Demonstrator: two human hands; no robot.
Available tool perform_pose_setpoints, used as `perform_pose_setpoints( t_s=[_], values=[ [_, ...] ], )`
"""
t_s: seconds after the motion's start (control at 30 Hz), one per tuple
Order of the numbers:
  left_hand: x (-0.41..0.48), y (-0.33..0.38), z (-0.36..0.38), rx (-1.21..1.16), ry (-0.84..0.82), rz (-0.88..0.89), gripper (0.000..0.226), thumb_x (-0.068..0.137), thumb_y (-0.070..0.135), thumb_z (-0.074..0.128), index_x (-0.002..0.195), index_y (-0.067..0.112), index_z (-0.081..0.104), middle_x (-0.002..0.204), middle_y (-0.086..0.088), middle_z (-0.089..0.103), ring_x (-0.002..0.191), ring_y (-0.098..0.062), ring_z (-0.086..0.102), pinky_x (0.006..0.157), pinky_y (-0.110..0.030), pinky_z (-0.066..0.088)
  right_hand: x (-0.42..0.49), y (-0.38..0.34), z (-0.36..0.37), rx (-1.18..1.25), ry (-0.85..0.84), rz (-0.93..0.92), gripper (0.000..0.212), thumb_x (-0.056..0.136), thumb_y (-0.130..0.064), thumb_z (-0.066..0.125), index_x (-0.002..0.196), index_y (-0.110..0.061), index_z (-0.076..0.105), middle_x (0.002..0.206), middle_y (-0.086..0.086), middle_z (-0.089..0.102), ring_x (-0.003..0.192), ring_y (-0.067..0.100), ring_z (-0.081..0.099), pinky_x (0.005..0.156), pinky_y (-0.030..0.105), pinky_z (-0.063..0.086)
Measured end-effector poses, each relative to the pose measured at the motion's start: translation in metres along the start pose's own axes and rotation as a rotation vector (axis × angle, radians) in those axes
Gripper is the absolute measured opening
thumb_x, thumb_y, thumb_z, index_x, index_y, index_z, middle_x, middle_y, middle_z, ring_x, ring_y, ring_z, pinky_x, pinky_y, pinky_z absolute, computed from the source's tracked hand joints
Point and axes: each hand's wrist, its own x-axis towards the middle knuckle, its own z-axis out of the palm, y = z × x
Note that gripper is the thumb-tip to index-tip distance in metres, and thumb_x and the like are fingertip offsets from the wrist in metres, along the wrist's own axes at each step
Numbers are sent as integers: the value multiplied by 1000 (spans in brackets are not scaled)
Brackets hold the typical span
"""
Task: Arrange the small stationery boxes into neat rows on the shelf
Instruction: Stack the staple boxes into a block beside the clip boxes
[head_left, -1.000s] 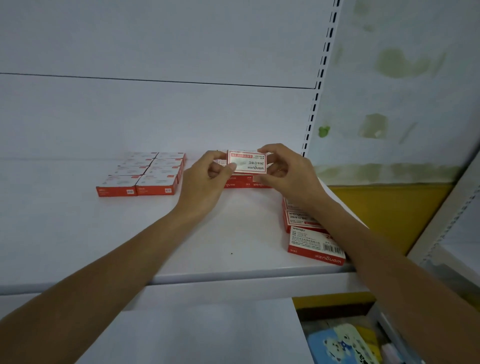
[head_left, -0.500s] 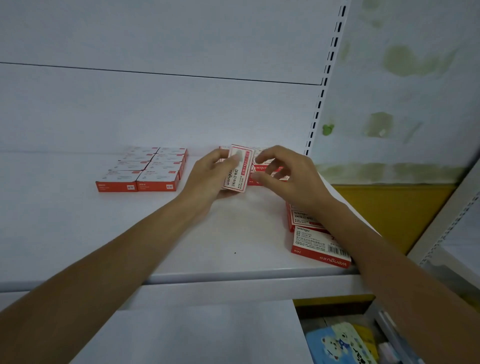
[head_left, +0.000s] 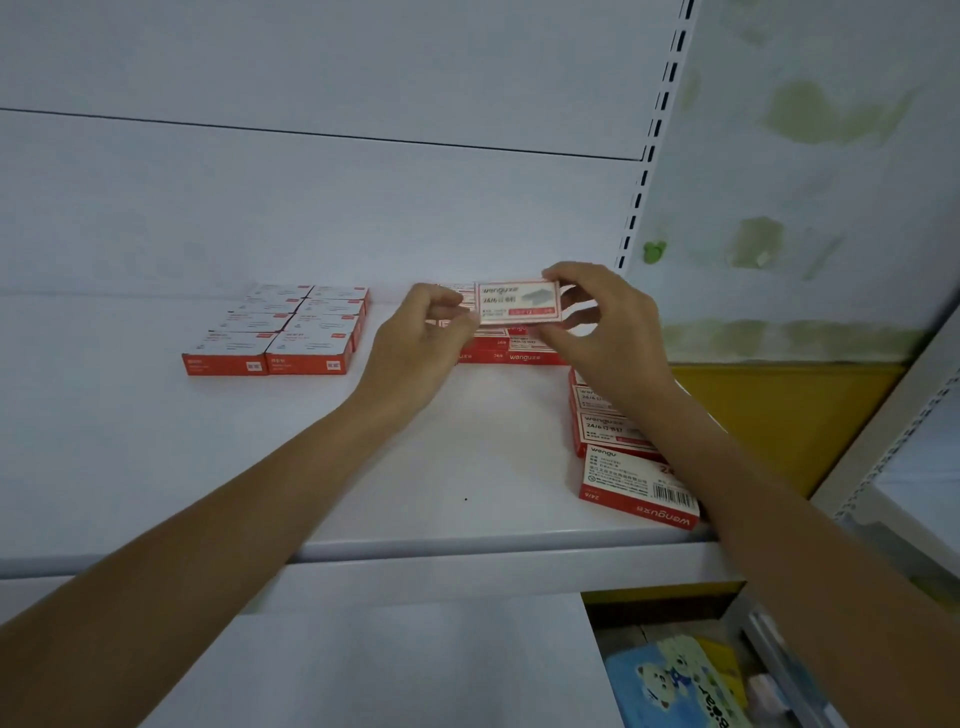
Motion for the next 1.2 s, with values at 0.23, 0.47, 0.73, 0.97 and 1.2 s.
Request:
perform_pose_setpoints(
  t_s=[0.23,0.47,0.73,0.97,1.2],
  values=[
    [-12,-6,1,351,-235,292,52,82,20,64,130,18,45,111,15,47,88,9,52,68,-6,44,1,7,-2,-13,42,111,46,77,-11,72,120,-10,56,115,4,63,88,3,55,69,0,44],
    [-13,-9,1,412,-356,315,62,80,18,64,137,21,38,118,12,45,93,-2,53,73,-11,43,3,15,1,-15,5,193,47,73,-13,74,117,-13,58,107,0,62,83,4,54,69,2,44],
    [-14,-12,-1,562,-497,300,22,83,26,61,104,21,64,101,13,57,94,-3,51,86,-18,39,15,43,-3,-125,-165,467,53,71,-25,77,120,-13,59,117,4,63,86,9,56,76,14,38],
    [-15,-11,-1,561,-488,283,17,82,24,62,98,21,66,105,7,62,96,-6,53,89,-23,42,19,39,3,-148,-301,464,30,74,-27,73,102,-18,69,111,1,64,83,9,53,73,20,35],
    [-16,-9,0,592,-483,305,18,82,24,61,99,21,66,105,7,62,94,-4,52,87,-21,41,10,41,9,-215,-278,420,30,73,-31,73,99,-20,61,106,3,61,89,14,53,79,27,42]
  ],
)
